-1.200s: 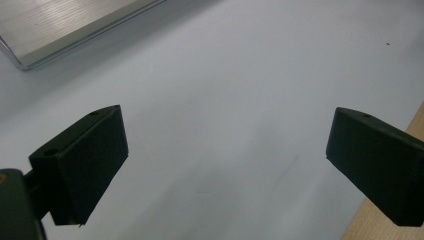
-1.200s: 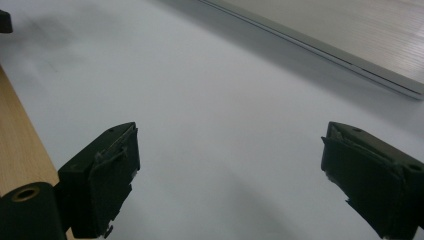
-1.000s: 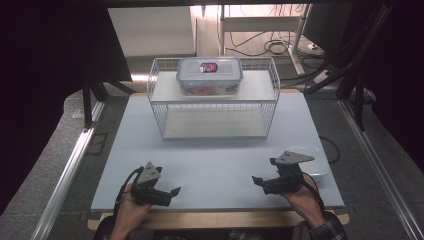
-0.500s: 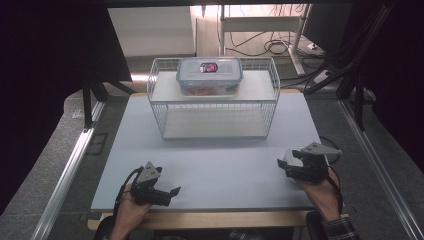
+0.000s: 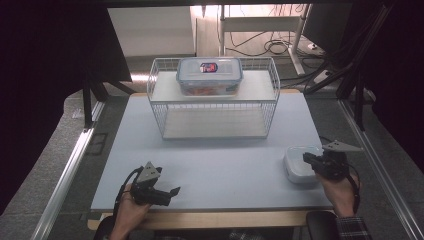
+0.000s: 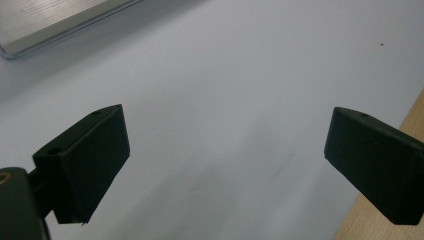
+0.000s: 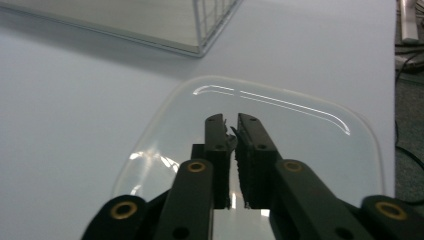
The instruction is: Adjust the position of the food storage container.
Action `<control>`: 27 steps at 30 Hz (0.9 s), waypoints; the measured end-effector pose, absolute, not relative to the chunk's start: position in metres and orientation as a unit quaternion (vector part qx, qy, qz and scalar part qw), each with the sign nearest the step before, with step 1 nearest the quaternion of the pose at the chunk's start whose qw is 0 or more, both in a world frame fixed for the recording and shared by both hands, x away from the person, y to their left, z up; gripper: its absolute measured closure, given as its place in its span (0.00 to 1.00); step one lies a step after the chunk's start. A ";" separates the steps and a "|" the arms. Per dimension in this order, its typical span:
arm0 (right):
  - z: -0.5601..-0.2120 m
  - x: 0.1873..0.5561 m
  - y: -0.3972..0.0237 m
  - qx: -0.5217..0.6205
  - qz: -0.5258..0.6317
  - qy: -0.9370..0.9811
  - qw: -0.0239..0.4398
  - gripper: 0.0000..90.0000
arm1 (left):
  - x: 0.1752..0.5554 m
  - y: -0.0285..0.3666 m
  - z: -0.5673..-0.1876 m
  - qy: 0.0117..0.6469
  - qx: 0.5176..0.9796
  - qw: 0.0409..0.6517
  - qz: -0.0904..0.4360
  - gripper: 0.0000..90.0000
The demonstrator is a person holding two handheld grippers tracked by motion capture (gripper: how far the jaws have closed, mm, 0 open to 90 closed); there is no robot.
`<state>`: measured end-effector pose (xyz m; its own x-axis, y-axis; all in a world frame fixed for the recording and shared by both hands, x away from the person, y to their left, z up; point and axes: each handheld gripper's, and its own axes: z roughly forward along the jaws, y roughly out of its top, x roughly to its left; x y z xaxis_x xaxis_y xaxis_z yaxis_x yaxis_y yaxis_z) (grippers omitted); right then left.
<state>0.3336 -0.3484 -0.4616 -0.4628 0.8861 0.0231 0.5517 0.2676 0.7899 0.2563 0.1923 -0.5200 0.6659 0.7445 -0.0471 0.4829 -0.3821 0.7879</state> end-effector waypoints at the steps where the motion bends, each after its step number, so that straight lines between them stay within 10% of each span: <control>1: -0.461 0.334 -0.353 0.476 0.381 0.760 0.225 0.99 | 0.256 0.192 -0.520 0.376 0.816 0.409 0.159 0.05; 27: -0.470 0.337 -0.399 0.549 0.328 0.720 0.271 0.99 | 0.257 0.191 -0.521 0.376 0.819 0.405 0.155 0.06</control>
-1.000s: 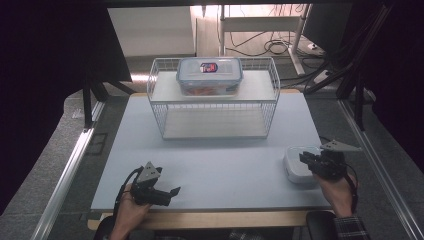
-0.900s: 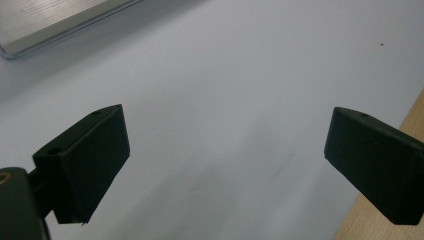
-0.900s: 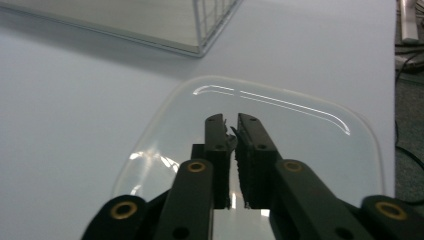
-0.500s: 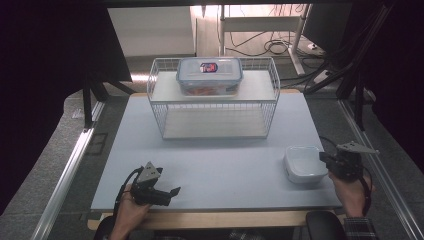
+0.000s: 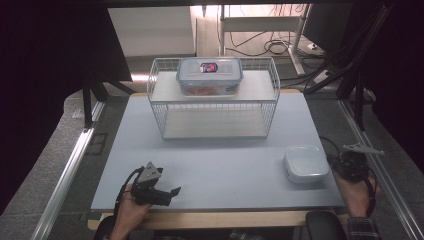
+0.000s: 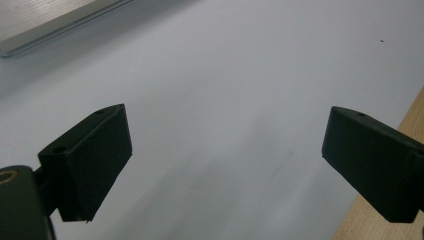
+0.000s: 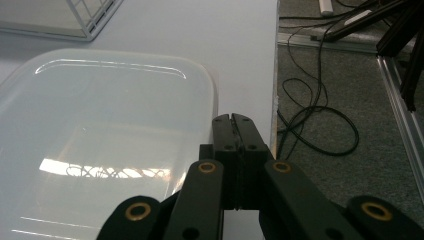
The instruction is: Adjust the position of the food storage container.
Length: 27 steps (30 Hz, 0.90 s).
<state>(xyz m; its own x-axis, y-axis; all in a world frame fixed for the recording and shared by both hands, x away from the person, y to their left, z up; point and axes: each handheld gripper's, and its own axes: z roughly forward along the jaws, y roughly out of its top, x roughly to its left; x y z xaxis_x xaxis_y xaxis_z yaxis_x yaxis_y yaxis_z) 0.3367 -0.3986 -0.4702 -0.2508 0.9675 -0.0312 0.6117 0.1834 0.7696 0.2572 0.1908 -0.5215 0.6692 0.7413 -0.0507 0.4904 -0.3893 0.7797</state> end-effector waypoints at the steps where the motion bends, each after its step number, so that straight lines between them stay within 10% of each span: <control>1: -0.470 0.337 -0.396 0.548 0.332 0.721 0.264 0.99 | 0.257 0.191 -0.522 0.376 0.819 0.405 0.155 0.06; 27: -0.474 0.335 -0.335 0.479 0.355 0.785 0.168 0.99 | 0.258 0.189 -0.523 0.376 0.822 0.401 0.152 0.06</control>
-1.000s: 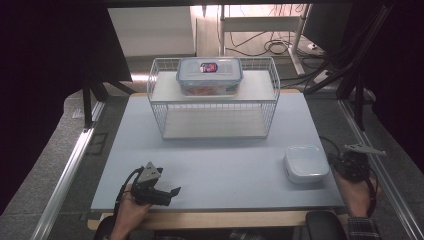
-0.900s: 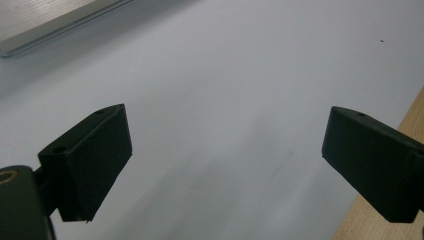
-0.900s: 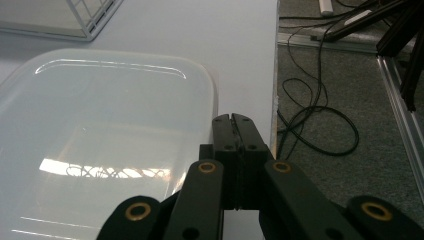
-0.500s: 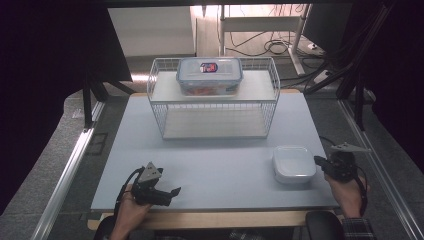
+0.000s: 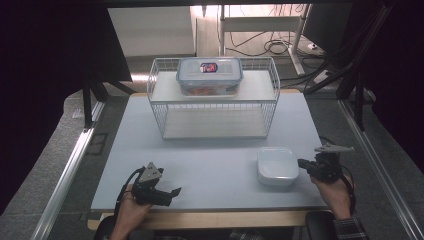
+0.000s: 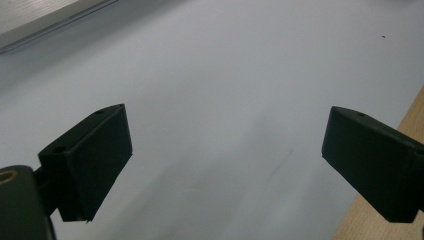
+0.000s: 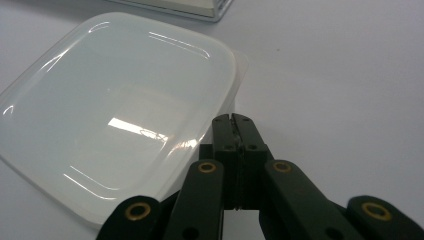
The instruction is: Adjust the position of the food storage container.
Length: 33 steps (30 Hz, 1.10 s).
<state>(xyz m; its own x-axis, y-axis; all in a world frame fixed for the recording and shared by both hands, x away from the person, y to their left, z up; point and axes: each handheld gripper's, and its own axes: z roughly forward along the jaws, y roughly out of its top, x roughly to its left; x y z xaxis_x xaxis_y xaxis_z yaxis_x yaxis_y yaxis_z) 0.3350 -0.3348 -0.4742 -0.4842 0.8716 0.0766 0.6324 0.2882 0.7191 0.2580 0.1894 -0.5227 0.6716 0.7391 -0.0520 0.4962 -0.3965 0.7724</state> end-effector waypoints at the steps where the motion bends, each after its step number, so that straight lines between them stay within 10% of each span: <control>1: -0.474 0.335 -0.333 0.476 0.357 0.786 0.166 0.99 | 0.258 0.189 -0.523 0.376 0.822 0.401 0.152 0.06; 33: -0.481 0.340 -0.235 0.380 0.385 0.836 0.095 0.99 | 0.259 0.188 -0.524 0.376 0.824 0.396 0.151 0.06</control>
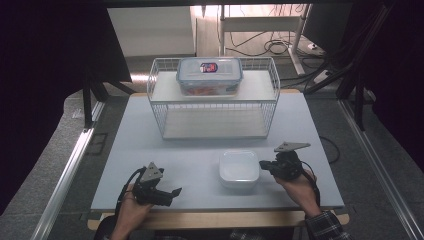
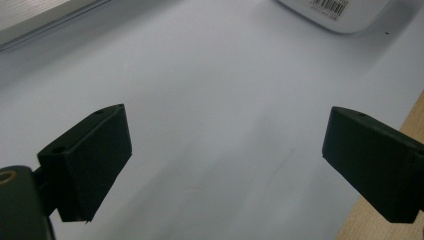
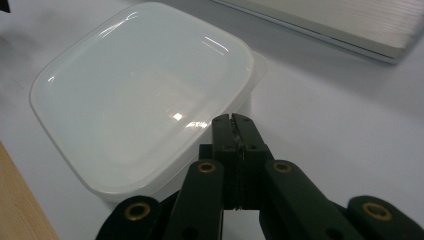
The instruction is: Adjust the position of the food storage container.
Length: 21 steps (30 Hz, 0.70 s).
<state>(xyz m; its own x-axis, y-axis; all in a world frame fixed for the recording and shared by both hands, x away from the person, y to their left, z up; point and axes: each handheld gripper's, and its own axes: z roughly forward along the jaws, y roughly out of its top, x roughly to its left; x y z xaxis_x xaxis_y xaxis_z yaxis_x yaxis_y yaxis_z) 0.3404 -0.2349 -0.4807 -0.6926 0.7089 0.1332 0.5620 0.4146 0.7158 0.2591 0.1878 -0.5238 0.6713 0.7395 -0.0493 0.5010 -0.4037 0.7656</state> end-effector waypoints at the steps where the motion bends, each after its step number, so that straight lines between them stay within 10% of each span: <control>1: -0.481 0.340 -0.235 0.380 0.385 0.836 0.095 0.99 | 0.259 0.188 -0.524 0.376 0.824 0.396 0.151 0.06; 21: -0.482 0.340 -0.187 0.332 0.387 0.855 0.093 0.95 | 0.259 0.188 -0.523 0.380 0.822 0.403 0.135 0.06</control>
<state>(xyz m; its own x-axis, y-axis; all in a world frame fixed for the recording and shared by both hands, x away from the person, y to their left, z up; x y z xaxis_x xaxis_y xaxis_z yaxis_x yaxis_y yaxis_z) 0.3404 -0.1867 -0.4819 -0.7627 0.6394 0.0977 0.4951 0.4800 0.7242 0.2591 0.1885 -0.5233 0.6741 0.7339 -0.0843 0.5162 -0.3863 0.7644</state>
